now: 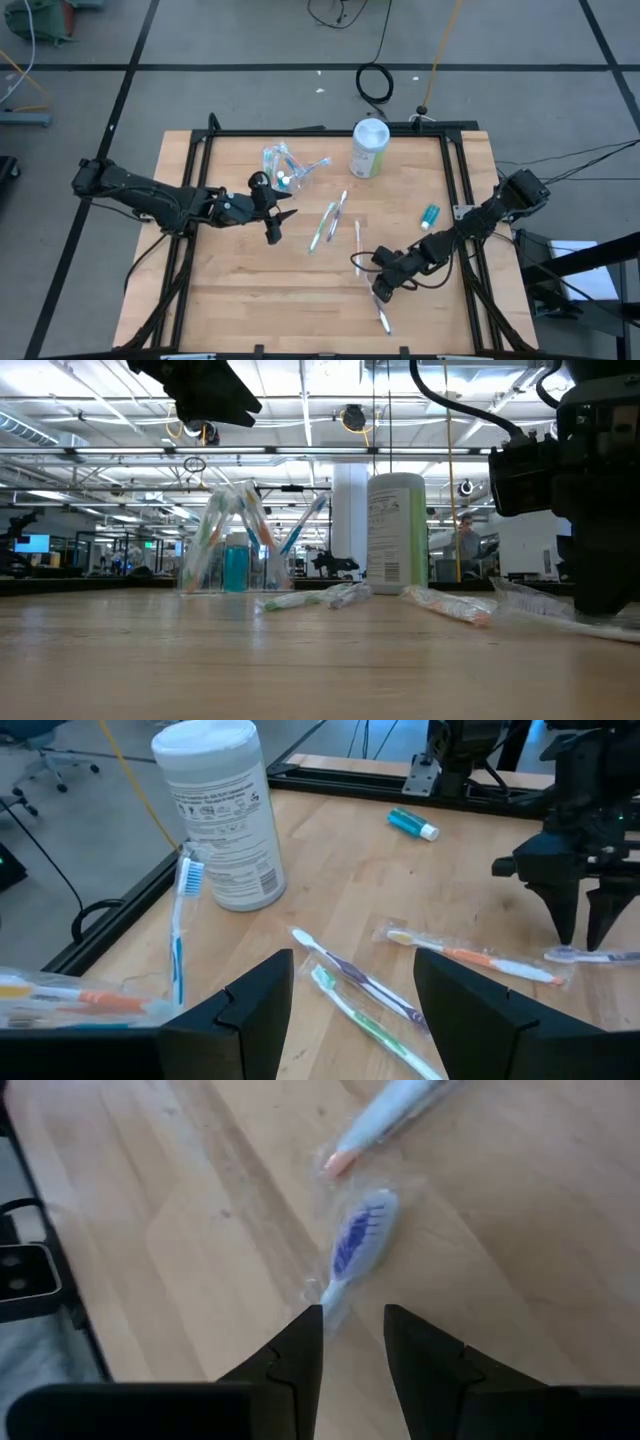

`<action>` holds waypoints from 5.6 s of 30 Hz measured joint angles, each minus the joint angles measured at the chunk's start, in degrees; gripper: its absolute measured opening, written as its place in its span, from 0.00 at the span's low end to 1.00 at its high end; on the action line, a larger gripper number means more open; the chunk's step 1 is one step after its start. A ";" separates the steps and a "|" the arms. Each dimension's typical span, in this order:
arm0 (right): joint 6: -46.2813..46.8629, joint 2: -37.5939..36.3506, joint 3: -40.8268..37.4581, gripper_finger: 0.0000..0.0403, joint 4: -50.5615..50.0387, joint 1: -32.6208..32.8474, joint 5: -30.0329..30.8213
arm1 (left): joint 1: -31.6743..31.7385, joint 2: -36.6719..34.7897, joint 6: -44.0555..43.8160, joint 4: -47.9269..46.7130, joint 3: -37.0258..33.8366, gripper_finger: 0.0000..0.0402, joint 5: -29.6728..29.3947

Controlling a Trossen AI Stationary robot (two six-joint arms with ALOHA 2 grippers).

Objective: Pick & Place toothbrushing station
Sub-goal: Put the purple toothbrush into the transparent organizer

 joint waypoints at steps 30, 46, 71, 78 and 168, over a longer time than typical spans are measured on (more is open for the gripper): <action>-9.85 2.58 -0.37 0.32 6.74 -0.07 2.85 | 0.00 -0.01 -0.16 -0.05 -0.01 0.54 -0.04; -21.20 4.09 -0.46 0.50 10.29 0.19 10.30 | 0.00 0.00 -0.90 -0.41 -0.01 0.54 0.03; -37.82 7.39 -0.28 0.26 9.95 2.02 10.64 | 0.00 0.00 -4.56 -3.02 -0.01 0.54 0.26; -37.49 5.09 -0.42 0.13 8.82 -0.09 7.07 | 0.00 0.00 -4.48 -3.07 -0.01 0.54 0.26; -83.59 -1.07 -0.35 0.07 74.93 -36.04 -3.50 | 16.52 17.68 18.06 45.28 0.01 0.22 26.30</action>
